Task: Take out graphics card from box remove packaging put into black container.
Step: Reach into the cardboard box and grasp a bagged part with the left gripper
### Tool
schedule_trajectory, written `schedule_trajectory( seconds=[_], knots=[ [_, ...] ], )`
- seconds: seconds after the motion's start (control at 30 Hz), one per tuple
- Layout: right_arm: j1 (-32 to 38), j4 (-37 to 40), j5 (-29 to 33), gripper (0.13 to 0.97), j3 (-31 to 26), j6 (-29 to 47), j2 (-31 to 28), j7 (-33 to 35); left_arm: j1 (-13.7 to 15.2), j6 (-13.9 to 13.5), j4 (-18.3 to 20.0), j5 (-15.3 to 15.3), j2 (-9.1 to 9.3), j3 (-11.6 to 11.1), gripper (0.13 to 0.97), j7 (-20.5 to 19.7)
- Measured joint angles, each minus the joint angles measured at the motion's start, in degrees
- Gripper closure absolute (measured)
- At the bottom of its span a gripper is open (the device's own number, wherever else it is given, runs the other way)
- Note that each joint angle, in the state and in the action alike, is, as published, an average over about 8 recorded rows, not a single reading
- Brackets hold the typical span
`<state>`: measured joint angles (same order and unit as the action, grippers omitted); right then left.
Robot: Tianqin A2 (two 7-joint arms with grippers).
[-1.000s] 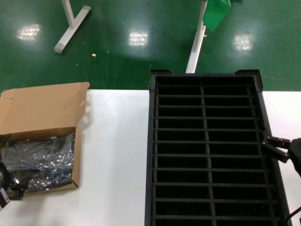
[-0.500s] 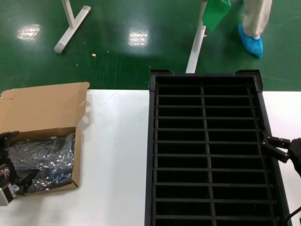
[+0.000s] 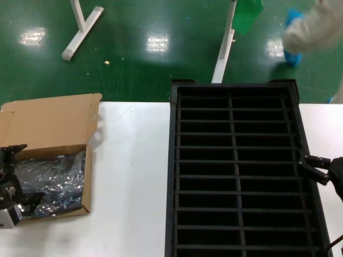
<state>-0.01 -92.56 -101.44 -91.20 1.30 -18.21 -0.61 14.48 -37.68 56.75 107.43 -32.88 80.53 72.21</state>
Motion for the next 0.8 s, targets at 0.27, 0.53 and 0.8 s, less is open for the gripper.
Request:
schedule_trajectory(
  seconds=[0.27, 0.53, 0.8],
  knots=[
    [0.0, 0.0, 0.0, 0.129, 0.0, 0.0, 0.0, 0.0, 1.5, -0.7, -2.5, 0.5, 0.38, 0.1, 0.167, 2.0],
    [0.0, 0.0, 0.0, 0.129, 0.0, 0.0, 0.0, 0.0, -0.2, 0.3, 0.0, 0.4, 0.07, 0.0, 0.254, 0.6],
    [0.0, 0.0, 0.0, 0.129, 0.0, 0.0, 0.0, 0.0, -2.2, 1.2, 1.1, 0.3, -0.14, -0.3, 0.395, -0.2]
  ],
)
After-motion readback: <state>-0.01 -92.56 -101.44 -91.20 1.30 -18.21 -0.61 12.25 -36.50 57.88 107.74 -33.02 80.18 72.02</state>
